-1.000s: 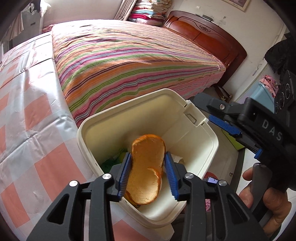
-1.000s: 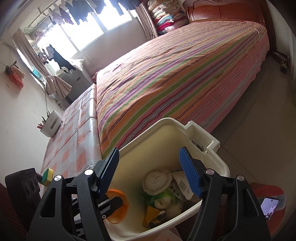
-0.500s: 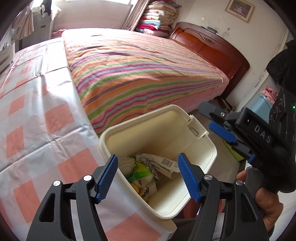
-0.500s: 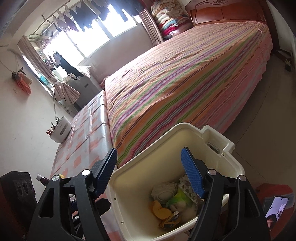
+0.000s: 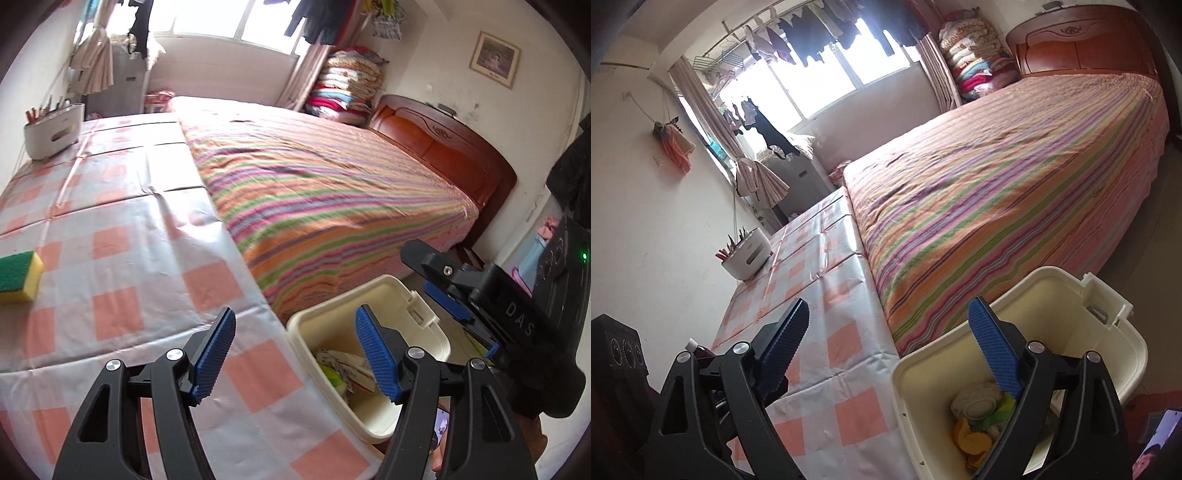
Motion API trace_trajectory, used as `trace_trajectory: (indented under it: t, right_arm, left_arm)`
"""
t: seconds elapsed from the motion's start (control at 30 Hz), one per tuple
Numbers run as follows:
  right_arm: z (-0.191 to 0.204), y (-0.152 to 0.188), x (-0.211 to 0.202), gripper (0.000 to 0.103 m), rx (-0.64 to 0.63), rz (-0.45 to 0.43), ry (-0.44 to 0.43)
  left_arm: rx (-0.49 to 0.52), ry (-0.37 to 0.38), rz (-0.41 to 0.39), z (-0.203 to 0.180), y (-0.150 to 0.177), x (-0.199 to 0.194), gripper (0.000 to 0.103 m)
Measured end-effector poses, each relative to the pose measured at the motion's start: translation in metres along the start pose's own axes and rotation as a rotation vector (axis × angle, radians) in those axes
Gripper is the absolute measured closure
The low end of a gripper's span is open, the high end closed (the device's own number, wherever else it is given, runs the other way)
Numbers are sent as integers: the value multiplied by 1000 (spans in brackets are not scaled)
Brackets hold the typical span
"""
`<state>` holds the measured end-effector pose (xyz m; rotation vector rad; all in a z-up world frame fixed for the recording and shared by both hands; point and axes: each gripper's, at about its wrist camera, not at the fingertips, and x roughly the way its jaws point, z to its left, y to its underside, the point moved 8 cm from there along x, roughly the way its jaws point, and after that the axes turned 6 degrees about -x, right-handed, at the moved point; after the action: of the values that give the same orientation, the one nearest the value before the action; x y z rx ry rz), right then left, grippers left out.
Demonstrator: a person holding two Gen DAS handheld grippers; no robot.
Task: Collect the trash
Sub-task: 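Move both grippers back over the table toward the sponge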
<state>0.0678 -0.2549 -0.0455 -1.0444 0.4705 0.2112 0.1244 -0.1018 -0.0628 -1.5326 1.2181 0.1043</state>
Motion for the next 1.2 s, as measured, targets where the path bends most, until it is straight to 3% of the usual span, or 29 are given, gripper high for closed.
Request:
trace_trajectory:
  t: [0.23,0.33,0.37,0.4,0.47,0.73,0.87,1.03,1.2]
  right_arm:
    - [53,5,11,7,-50,-35,-83]
    - [83,3,21,7,-72,-46,-170]
    - [93,4,25,7,-85,-45,-199]
    - [102,5,30,7,-102,-40,-217]
    - [128,8,43,7,-161,-20,-264]
    - [196,35,76,7,-327,61,-400]
    - [218,55,93,7,-375,126,-456]
    - [250,71,101,7,-489,173,-510]
    - [294,87,102,7,-703,213,-614]
  left_arm:
    - [-52,-80,-114,45,-18,-40,38]
    - [-87,-129,-184,70,-28,-63,38]
    - [-109,-142,-204,80,-31,-71,36]
    - [-132,-156,-221,89,-34,-79,26]
    - [-193,-182,-280,112,-40,-99,18]
    - [-314,-360,-470,198,-53,-168,15]
    - [-361,-406,-484,230,-48,-181,15]
    - [-422,-403,-471,255,-41,-188,15]
    - [-454,-392,-450,276,-35,-190,15]
